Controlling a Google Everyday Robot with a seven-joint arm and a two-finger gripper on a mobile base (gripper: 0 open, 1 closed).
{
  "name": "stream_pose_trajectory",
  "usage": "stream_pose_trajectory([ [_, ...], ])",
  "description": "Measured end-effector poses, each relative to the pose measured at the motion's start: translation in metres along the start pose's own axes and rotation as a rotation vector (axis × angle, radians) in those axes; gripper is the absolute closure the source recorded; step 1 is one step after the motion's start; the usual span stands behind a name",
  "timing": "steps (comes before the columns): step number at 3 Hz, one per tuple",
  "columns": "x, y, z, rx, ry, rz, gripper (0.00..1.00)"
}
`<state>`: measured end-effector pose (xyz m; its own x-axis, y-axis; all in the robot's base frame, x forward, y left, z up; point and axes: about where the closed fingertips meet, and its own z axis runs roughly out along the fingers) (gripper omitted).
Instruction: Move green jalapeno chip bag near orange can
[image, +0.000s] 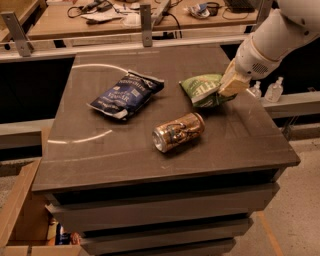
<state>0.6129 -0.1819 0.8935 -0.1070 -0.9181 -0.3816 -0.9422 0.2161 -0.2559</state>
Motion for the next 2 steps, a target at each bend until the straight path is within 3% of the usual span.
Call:
stream_pose_trajectory([
  [1, -0.0006, 0.0130, -0.0025, -0.021, -0.002, 0.028, 1.00],
  [2, 0.0009, 0.0191, -0.0028, -0.028, 0.009, 0.062, 0.83],
])
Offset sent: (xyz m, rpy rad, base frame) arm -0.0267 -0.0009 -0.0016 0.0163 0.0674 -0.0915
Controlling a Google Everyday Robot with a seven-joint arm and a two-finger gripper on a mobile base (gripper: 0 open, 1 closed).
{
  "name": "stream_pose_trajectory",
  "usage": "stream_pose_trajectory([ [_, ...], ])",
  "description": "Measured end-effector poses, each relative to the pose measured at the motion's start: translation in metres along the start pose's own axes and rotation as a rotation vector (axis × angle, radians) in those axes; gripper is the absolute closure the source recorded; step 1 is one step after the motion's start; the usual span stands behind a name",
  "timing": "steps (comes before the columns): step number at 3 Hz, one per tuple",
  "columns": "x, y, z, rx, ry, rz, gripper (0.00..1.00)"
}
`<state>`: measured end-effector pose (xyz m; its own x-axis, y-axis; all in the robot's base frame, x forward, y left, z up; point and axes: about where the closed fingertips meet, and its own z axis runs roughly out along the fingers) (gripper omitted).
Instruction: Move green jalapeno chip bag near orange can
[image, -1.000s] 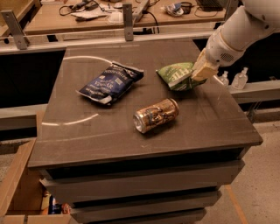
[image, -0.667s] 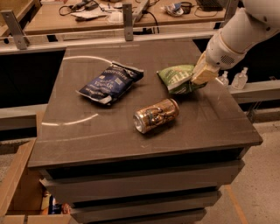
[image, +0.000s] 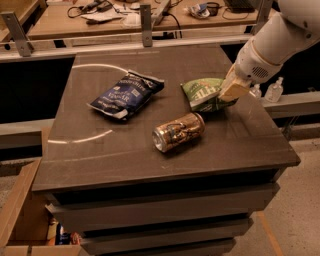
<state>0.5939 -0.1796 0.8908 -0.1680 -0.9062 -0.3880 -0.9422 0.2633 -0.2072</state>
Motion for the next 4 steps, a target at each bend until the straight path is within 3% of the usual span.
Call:
stream_pose_trajectory([
  [1, 0.0029, 0.0047, 0.0006, -0.003, 0.013, 0.039, 0.52],
  [3, 0.0050, 0.0098, 0.0013, -0.004, 0.027, 0.064, 0.05],
  [4, 0.0058, 0.0102, 0.0011, -0.002, 0.030, 0.066, 0.00],
])
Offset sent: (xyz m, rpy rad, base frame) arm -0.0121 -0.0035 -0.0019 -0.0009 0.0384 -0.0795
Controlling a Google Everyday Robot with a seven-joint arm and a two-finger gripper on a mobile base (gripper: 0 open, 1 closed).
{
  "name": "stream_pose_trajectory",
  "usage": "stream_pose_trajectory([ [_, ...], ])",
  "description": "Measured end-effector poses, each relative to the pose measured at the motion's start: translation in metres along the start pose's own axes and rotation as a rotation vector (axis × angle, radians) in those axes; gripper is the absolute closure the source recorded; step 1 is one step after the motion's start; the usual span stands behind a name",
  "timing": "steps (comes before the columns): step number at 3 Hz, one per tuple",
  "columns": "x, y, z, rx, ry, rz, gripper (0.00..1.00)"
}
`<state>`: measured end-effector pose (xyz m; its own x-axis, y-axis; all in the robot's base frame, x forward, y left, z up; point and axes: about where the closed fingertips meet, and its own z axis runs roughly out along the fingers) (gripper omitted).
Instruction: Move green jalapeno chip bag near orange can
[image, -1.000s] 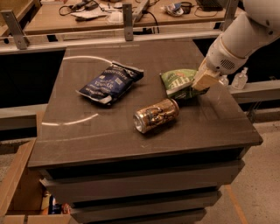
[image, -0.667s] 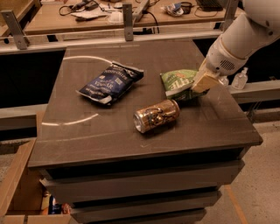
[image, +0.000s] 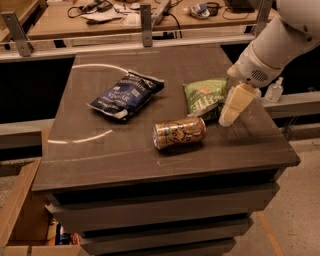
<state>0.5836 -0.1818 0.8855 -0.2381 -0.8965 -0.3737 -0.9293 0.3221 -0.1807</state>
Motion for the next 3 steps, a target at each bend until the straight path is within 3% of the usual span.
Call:
stream_pose_trajectory([
  [1, 0.002, -0.003, -0.002, 0.014, -0.004, 0.006, 0.00],
  [2, 0.015, -0.023, -0.017, 0.082, -0.056, 0.059, 0.00],
  [3, 0.047, -0.059, -0.057, 0.238, -0.054, 0.126, 0.00],
])
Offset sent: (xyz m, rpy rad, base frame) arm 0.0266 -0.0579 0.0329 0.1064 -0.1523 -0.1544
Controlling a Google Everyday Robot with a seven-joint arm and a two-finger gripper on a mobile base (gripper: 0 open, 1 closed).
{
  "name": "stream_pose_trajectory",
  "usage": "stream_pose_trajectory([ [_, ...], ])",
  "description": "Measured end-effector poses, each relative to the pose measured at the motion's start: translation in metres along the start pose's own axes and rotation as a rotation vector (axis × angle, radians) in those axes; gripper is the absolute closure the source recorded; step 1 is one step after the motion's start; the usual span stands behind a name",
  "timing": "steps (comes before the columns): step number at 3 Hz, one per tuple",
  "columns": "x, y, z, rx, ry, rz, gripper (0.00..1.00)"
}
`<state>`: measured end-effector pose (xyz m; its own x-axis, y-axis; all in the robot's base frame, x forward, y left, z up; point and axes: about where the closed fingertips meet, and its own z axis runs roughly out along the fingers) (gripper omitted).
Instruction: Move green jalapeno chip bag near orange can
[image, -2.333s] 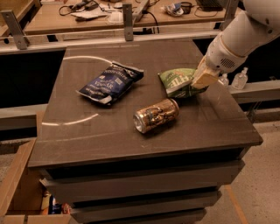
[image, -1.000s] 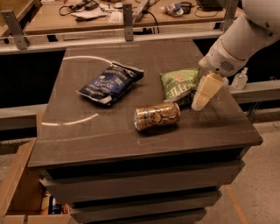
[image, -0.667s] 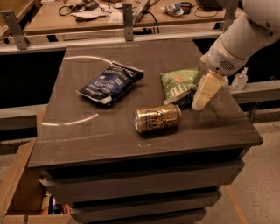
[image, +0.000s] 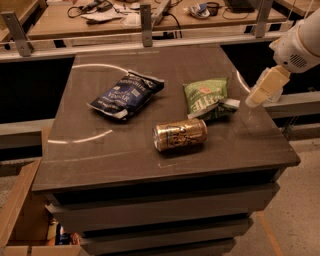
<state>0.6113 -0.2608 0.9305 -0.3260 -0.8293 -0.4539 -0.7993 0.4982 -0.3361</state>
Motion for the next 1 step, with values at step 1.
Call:
stream_pose_trajectory([
  [1, 0.0000, 0.0000, 0.0001, 0.000, 0.000, 0.000, 0.00],
])
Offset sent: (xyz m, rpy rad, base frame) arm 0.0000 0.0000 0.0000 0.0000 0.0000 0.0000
